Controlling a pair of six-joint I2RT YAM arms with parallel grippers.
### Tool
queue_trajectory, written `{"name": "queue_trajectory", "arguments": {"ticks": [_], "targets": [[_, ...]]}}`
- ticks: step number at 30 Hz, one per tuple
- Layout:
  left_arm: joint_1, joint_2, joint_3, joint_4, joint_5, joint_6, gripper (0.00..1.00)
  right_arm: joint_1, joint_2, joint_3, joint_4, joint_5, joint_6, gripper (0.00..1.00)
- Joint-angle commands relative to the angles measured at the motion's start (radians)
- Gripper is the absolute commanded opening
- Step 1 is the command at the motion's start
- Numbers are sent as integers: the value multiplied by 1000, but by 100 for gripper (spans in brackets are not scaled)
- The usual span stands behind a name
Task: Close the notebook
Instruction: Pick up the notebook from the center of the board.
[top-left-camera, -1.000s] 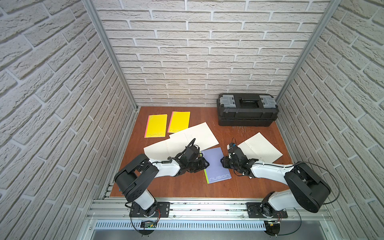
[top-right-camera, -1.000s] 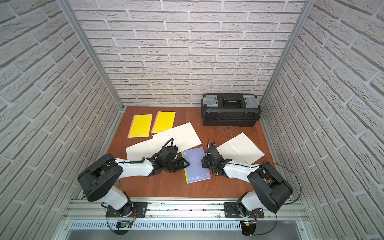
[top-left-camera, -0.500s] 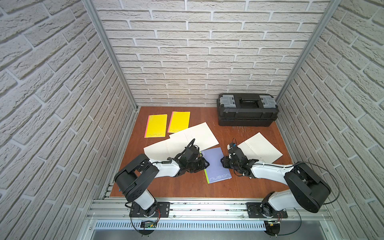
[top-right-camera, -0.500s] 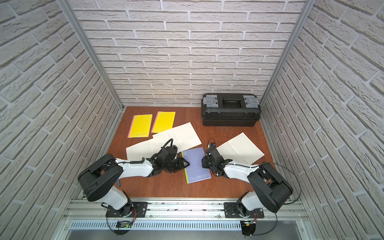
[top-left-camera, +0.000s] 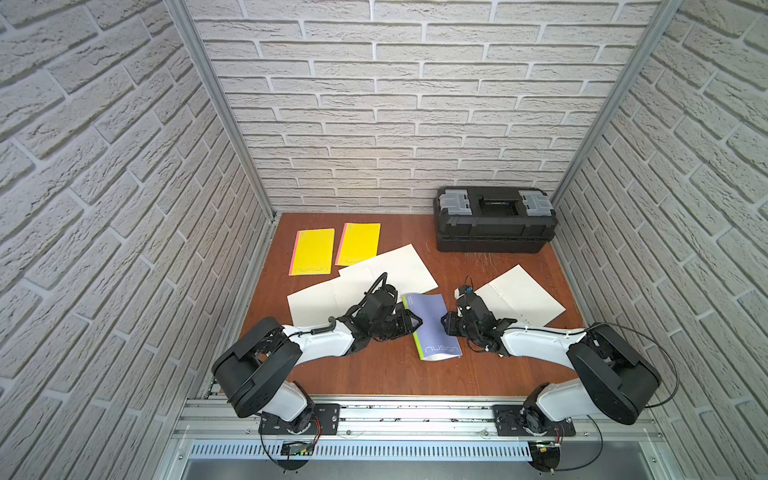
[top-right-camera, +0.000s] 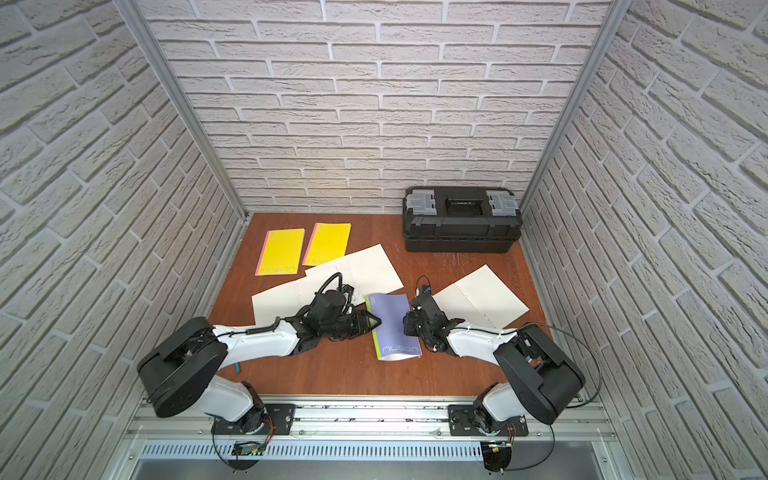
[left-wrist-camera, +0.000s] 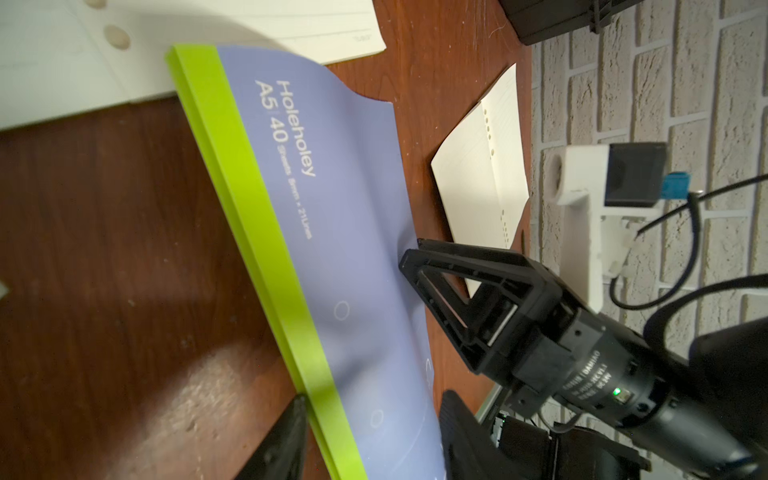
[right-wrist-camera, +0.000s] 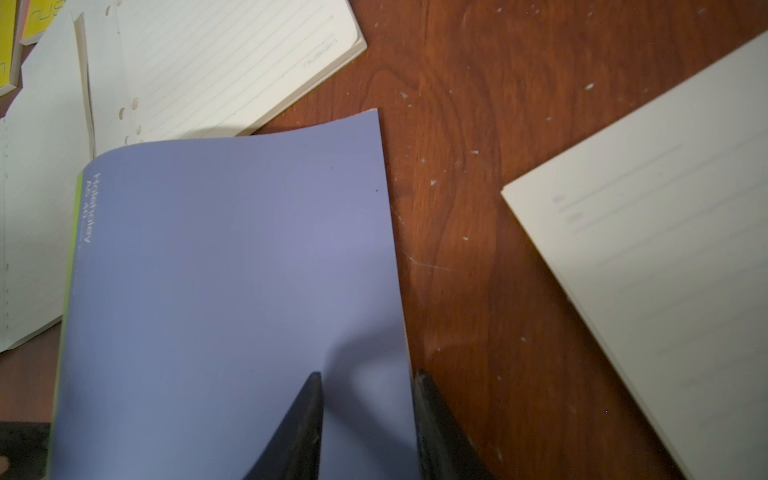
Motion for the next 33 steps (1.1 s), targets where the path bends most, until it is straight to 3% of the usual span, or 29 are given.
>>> {"name": "queue_trajectory", "arguments": {"ticks": [1, 10, 20, 26, 33], "targets": [[-29, 5, 46, 238, 96, 1, 52, 57, 79, -59, -156, -246, 32, 36], [-39, 54, 74, 260, 111, -11, 51, 58, 87, -55, -151, -248, 33, 36], [-53, 62, 133, 7, 45, 54, 50, 59, 85, -55, -151, -246, 33, 36], [-53, 80, 125, -13, 33, 44, 47, 59, 85, -55, -156, -243, 34, 36], [-51, 5, 130, -172, -20, 97, 46, 59, 70, -55, -169, -233, 34, 37]]}}
